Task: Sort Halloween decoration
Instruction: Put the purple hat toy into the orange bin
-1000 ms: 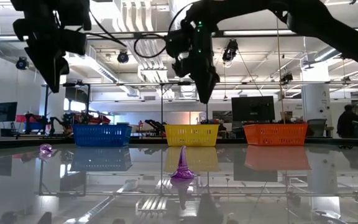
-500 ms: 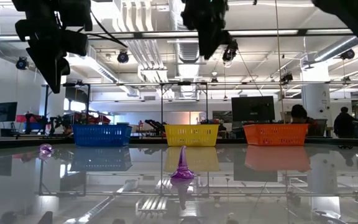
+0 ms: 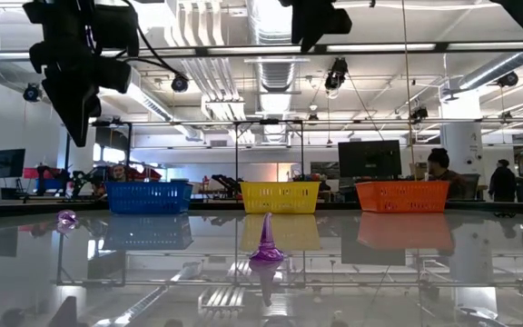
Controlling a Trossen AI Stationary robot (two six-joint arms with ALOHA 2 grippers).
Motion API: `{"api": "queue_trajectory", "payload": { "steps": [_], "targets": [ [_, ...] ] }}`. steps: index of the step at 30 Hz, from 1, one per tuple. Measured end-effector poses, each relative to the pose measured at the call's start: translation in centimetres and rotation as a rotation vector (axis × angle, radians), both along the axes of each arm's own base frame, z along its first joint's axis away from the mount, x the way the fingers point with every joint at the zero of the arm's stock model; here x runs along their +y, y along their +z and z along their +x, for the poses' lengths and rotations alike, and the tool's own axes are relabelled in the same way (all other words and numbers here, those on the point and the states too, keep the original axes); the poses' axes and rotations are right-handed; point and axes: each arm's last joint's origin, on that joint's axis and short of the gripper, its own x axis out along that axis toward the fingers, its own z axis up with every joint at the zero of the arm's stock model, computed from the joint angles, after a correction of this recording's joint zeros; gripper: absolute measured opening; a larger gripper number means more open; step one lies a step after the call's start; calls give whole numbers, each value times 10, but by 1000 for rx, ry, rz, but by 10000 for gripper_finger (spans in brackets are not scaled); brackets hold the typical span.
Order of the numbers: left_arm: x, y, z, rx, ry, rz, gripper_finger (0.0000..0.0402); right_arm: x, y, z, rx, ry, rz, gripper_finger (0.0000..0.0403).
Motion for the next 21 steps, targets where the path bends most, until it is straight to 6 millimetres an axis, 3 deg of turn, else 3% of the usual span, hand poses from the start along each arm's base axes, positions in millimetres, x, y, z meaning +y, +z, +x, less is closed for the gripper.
{"api": "queue_trajectory", "payload": {
  "steps": [11, 21],
  "targets": [
    [-1, -6, 4, -22, 85, -14, 150, 28, -6, 9, 12, -40, 30, 125],
    [-24, -52, -8, 26, 206, -79, 150, 49, -7, 10, 11, -37, 51, 125]
  ]
}}
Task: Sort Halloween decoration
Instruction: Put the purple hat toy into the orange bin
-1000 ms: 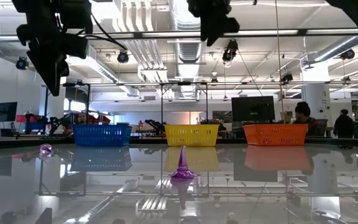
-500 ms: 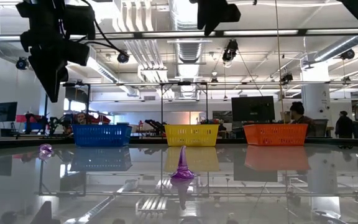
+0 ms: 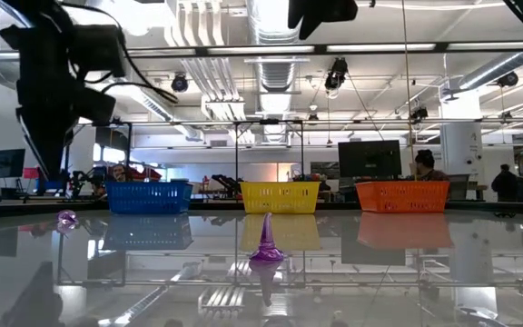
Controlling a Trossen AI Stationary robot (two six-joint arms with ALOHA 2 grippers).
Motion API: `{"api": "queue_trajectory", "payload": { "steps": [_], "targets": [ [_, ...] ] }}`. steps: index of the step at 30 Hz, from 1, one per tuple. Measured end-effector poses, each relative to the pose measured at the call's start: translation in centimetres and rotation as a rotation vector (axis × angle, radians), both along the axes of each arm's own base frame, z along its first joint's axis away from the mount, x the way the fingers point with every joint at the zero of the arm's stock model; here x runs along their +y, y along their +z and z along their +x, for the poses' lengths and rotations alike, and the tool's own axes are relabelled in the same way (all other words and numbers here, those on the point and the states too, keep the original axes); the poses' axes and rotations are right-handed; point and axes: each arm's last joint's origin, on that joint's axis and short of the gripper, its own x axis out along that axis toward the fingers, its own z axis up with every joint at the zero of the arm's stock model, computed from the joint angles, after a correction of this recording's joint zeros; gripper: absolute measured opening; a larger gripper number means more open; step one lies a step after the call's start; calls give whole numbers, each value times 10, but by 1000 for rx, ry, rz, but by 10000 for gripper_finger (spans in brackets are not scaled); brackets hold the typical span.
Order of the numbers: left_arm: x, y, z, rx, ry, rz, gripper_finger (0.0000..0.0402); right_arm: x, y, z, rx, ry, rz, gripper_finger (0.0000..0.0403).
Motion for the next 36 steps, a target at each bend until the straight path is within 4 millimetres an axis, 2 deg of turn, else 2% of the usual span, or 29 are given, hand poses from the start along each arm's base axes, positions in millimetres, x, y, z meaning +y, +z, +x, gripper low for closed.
{"api": "queue_trajectory", "payload": {
  "steps": [5, 17, 36],
  "targets": [
    [-9, -17, -3, -10, 38, -18, 150, 3, 0, 0, -1, -23, 12, 125],
    [-17, -36, 2, -81, 60, -16, 150, 4, 0, 0, -2, -61, 23, 125],
    [-17, -43, 12, -81, 39, 17, 150, 5, -1, 0, -2, -74, 2, 125]
  ]
}}
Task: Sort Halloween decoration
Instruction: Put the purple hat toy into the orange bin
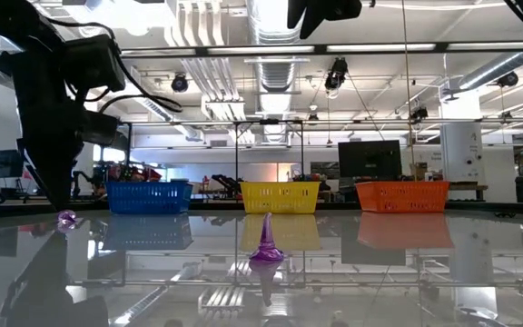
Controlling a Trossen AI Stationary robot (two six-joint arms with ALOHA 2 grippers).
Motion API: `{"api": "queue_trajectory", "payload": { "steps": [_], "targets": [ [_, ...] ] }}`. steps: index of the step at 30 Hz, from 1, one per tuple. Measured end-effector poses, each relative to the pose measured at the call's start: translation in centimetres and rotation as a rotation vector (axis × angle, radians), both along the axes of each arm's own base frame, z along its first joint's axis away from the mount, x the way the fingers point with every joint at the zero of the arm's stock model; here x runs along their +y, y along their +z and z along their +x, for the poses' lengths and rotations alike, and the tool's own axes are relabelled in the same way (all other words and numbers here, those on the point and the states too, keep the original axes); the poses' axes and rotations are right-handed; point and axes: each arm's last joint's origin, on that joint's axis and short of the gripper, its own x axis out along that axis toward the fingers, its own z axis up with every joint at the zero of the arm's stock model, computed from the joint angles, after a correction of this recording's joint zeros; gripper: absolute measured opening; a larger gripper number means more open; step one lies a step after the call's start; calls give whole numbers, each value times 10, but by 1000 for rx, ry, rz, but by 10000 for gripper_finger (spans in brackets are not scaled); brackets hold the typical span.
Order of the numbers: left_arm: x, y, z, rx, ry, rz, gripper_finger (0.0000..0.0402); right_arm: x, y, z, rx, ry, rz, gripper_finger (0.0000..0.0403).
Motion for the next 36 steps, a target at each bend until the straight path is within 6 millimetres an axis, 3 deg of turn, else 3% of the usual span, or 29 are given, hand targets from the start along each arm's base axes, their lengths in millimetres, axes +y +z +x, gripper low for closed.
{"api": "queue_trajectory", "payload": {
  "steps": [10, 23, 36],
  "targets": [
    [1, -14, 8, 89, -18, -8, 136, 0, 0, 0, 1, 15, -6, 125],
    [3, -13, 14, 92, -114, 57, 6, 0, 0, 0, 3, 40, -15, 125],
    [1, 0, 21, -10, -216, 23, 0, 3, 0, 0, 4, 71, -19, 125]
  ]
}}
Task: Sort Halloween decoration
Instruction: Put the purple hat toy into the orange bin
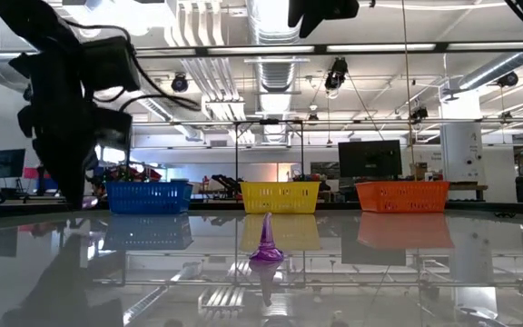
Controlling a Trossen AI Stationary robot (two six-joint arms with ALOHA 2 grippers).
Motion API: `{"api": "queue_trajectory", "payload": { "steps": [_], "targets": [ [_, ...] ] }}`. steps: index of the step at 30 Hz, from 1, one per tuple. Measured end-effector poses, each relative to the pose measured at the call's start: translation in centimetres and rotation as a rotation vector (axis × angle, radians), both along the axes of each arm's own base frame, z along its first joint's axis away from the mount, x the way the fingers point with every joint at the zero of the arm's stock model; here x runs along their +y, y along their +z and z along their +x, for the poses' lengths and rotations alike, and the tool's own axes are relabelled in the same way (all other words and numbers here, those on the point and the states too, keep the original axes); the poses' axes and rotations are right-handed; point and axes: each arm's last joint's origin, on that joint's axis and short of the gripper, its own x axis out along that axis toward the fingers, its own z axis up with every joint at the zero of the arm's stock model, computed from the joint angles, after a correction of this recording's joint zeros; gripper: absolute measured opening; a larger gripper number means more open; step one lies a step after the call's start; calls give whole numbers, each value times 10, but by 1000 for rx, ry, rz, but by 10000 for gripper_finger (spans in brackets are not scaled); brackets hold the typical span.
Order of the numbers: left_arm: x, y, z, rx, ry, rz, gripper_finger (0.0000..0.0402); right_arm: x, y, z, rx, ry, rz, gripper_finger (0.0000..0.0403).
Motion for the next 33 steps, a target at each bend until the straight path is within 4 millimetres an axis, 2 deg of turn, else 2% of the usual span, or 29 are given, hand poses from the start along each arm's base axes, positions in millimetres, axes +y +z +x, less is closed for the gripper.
{"api": "queue_trajectory", "payload": {
  "steps": [9, 14, 17, 22, 26, 33],
  "targets": [
    [-2, 47, 15, -219, -171, -41, 0, 24, 0, -1, 3, 163, 13, 125],
    [-2, 78, 26, -334, -258, -17, 0, 37, 0, 1, -19, 166, -98, 125],
    [-1, 94, 32, -385, -277, 9, 0, 42, 0, 8, -83, 173, -105, 125],
    [-1, 114, 37, -453, -337, 63, 0, 49, -4, 31, -265, 211, -119, 125],
    [0, 123, 39, -486, -373, 94, 0, 53, -15, 46, -354, 328, -179, 125],
    [-1, 130, 41, -520, -412, 124, 0, 54, -51, 61, -361, 457, -252, 119]
  ]
}}
